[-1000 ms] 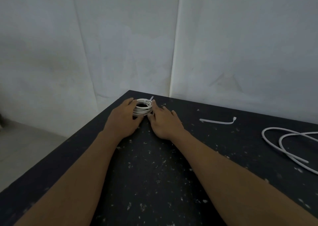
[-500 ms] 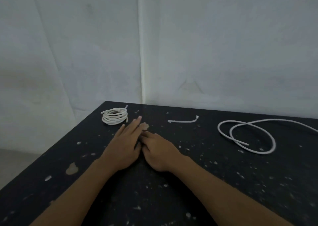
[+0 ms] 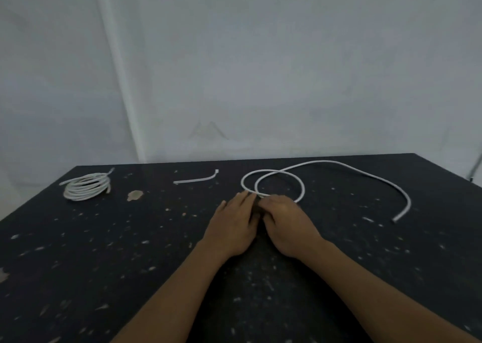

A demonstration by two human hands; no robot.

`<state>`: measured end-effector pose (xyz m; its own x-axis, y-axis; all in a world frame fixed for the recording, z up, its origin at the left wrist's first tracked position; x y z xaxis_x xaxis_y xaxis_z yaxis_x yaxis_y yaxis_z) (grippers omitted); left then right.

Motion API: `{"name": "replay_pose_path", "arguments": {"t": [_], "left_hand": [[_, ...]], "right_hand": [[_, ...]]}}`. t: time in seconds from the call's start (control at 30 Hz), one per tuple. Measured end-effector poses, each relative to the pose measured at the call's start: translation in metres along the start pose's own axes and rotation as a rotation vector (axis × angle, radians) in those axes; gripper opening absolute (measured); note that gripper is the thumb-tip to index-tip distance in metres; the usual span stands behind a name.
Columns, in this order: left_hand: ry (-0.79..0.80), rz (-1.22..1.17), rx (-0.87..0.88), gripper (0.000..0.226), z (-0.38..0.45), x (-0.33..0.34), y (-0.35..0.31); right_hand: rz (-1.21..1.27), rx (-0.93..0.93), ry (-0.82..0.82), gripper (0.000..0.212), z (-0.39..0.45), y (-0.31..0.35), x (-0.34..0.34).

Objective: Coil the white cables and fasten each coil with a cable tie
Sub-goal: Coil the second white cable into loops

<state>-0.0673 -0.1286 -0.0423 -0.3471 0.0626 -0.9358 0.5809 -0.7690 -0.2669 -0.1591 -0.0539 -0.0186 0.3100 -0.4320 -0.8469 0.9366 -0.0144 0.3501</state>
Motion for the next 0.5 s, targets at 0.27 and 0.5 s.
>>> {"name": "replay_pose_path", "arguments": {"t": [0.27,0.5], "left_hand": [[-0.115,0.077,-0.49,0.079,0.043,-0.007,0.024],[-0.172,-0.19,-0.577,0.043,0.045,-0.013,0.033]], "right_hand": [[0.115,0.675,-0.152,0.057,-0.015,-0.094,-0.043],[-0.102,0.688,-0.016,0.057,-0.008,-0.096,-0.026]]}}
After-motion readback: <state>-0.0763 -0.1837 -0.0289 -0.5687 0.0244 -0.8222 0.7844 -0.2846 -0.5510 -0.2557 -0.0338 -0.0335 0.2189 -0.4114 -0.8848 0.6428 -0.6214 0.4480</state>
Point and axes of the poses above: each hand's wrist, its own z-axis towards the middle knuckle, its own x-axis out of the palm, y = z × x, the point moved 8 cm from there along z, towards the middle knuckle, and after that the axes turned 3 degrees about z, right-handed, at the moved point
